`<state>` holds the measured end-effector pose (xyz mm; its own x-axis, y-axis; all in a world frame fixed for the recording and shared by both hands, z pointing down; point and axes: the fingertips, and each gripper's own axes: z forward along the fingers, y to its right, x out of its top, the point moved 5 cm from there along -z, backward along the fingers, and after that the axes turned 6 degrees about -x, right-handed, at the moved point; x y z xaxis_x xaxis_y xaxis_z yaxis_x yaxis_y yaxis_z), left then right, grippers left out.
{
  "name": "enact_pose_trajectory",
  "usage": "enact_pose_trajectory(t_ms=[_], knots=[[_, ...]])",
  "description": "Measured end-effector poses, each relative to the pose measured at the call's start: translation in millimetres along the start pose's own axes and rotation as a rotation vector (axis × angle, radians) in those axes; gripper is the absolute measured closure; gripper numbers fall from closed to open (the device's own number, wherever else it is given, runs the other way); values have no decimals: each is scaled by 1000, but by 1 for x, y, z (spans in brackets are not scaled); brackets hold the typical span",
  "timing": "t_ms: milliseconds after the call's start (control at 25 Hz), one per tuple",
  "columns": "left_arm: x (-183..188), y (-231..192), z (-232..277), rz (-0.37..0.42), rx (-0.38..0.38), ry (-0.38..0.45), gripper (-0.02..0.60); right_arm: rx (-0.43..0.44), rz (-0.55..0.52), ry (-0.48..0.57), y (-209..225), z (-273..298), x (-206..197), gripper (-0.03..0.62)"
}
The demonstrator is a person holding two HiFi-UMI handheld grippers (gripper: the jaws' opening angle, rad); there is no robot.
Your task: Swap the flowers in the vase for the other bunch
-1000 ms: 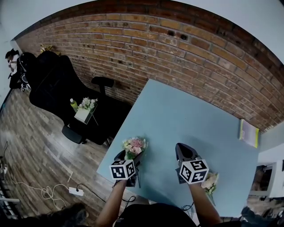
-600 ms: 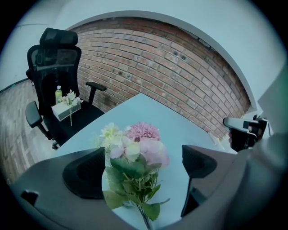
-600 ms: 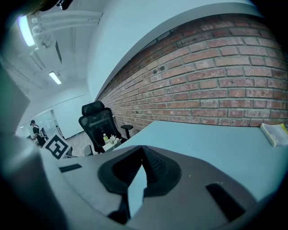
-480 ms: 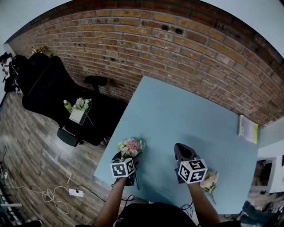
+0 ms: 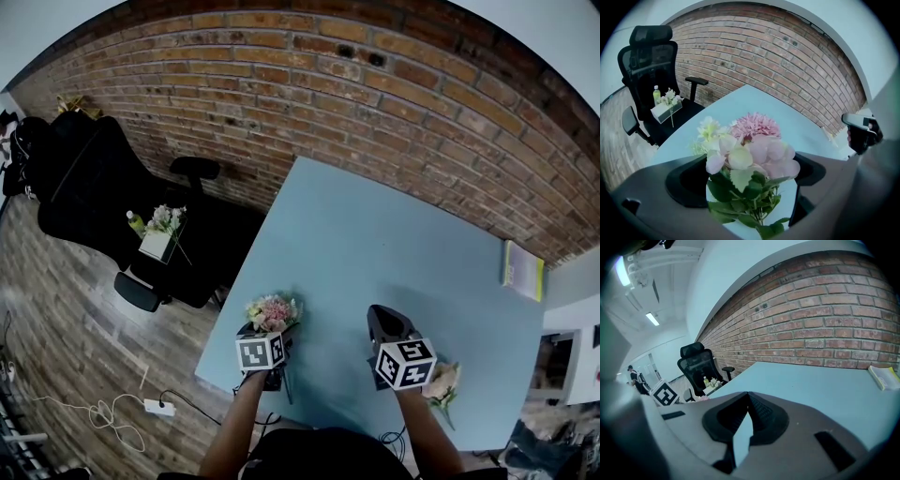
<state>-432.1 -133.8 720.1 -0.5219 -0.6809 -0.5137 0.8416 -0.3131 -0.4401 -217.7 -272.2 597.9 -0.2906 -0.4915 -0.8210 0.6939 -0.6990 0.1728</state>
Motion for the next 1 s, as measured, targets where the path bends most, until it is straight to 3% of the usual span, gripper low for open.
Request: enact_pose_trajectory(t_ms=[760, 880, 1000], knots=[[-1, -17, 17, -8, 69, -101, 61, -27, 3, -18, 5, 7, -4, 580], [0, -20, 17, -9, 86, -102, 75, -30, 2, -17, 4, 7, -4, 580], [-1, -22, 18, -17, 108, -114, 127, -37, -1, -18, 6, 7, -3, 580]])
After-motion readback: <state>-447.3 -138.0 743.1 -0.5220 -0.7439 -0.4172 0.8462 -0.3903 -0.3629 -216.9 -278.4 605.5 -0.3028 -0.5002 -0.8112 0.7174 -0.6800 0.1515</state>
